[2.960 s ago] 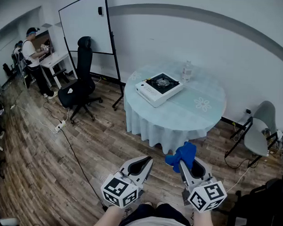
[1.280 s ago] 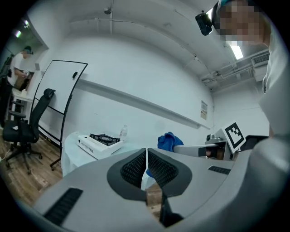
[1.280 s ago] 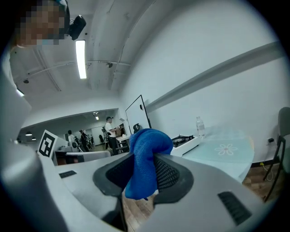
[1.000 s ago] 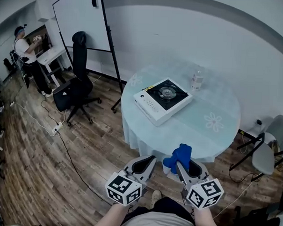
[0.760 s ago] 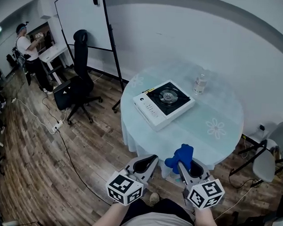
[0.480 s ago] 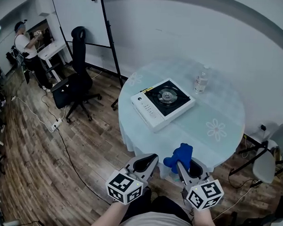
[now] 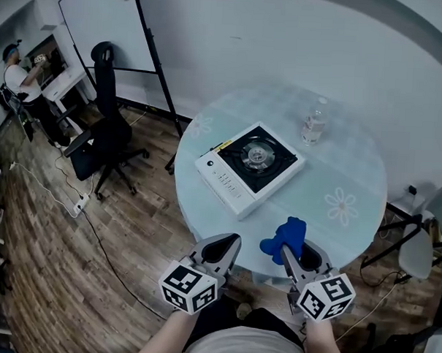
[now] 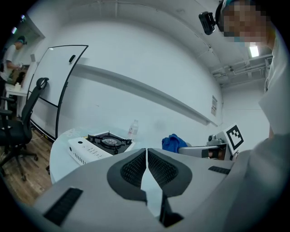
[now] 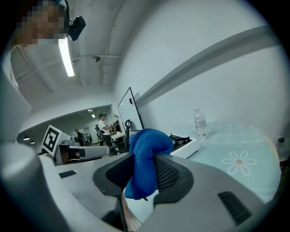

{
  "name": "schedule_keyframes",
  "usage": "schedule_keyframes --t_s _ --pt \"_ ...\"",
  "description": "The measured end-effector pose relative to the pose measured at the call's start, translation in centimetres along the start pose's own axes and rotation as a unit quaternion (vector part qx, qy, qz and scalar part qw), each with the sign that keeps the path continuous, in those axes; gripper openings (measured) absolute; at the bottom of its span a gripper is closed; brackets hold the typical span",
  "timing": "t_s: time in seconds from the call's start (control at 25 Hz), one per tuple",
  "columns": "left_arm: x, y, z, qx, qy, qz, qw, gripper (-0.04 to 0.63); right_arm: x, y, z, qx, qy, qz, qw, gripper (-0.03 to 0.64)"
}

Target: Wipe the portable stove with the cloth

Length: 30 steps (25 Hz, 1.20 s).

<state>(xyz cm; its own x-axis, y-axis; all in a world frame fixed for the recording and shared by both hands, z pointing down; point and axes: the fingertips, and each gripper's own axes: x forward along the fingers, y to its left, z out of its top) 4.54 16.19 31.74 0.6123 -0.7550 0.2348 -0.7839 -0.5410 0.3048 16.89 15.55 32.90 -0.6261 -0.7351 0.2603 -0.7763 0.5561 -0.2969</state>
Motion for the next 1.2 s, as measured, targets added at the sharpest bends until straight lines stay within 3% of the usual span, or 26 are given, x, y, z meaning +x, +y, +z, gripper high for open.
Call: schedule_keyframes --t_s 0.36,0.68,0.92,1.2 --pt "5.6 6.5 3.4 0.001 0.02 -0.053 0.9984 0.029 7.9 -1.3 2.3 0.013 0.003 -0.041 0.999 0.141" --pt "9.8 11.4 5.0 -0.013 0.053 -0.115 0.9919 0.029 14.0 -2.4 4.4 0.024 0.003 -0.08 0.996 0.141" --pt "11.8 13.6 5.2 -0.006 0.09 -0.158 0.9834 0.029 16.5 -3.4 4.6 0.045 0.006 -0.121 0.992 0.141" --pt "13.1 14.8 5.0 -0.017 0.098 -0.175 0.9796 0.029 17.9 -3.7 4.4 0.038 0.016 -0.125 0.991 0.141"
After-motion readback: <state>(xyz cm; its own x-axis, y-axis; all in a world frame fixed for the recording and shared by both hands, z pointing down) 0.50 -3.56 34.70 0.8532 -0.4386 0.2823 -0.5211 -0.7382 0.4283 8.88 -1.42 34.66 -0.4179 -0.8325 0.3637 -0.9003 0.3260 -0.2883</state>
